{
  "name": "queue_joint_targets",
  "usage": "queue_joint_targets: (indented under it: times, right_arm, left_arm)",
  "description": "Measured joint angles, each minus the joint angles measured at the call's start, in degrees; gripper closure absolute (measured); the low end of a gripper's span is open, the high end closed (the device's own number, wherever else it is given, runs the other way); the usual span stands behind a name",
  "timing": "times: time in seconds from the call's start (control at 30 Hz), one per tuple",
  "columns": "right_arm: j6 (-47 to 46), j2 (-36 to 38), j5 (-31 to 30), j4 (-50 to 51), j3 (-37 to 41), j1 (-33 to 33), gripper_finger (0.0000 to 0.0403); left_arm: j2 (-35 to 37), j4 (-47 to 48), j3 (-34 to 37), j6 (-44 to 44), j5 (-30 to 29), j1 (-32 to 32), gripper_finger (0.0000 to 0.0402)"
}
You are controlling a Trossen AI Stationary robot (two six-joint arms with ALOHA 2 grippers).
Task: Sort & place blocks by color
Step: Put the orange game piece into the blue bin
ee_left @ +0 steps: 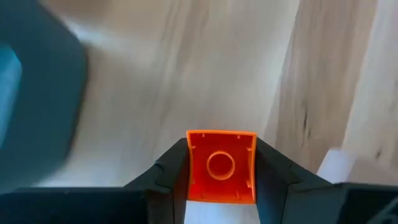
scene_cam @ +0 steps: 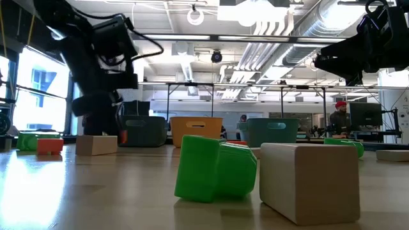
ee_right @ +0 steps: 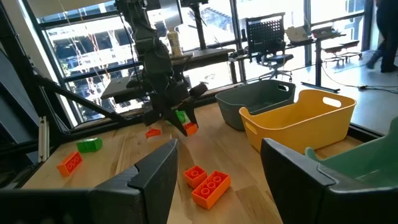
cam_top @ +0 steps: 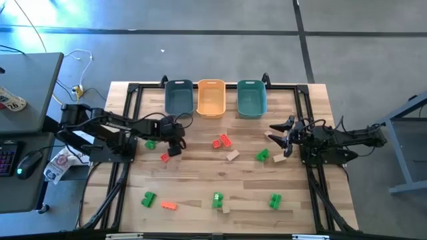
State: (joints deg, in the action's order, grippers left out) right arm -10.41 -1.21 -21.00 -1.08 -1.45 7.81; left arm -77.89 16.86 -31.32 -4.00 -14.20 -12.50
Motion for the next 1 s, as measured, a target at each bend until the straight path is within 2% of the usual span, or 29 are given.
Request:
queue_joint_targets:
  times: [0.23, 0.37, 0.57, 0.77, 0.83, 1.0]
  right_arm:
    - [-0.01, -0.01, -0.01, 0.00, -0.01, -0.01, 0.0187]
    - [0.00, -0.01, -0.02, 0.00, 0.00, 0.01, 0.0187]
    - [0.01, 0.00, 0.00, 0.00, 0.01, 0.01, 0.0187]
    - [0.00, 0.02, 0.00, 0.00, 0.00, -0.01, 0.0187]
    - [-0.01, -0.01, 0.01, 0.00, 0.00, -0.01, 0.0187]
    - [-0.37, 0.01, -0.04, -0.35, 0.02, 0.01, 0.0187]
  left_arm:
    - [0.00, 0.65, -7.94, 7.47, -0.25, -1.64, 0.0296]
    - [0.07, 0.98, -12.30, 12.35, -3.61, -4.49, 0.0296]
    - [0.11, 0.87, -16.90, 14.27, -6.16, -11.14, 0.0296]
    - [0.11, 0.92, -17.81, 13.83, -6.84, -18.96, 0.0296]
    - [0.11, 0.92, -17.81, 13.47, -5.96, -21.91, 0.0296]
    - [0.11, 1.31, -17.81, 11.03, 1.28, -28.66, 0.0296]
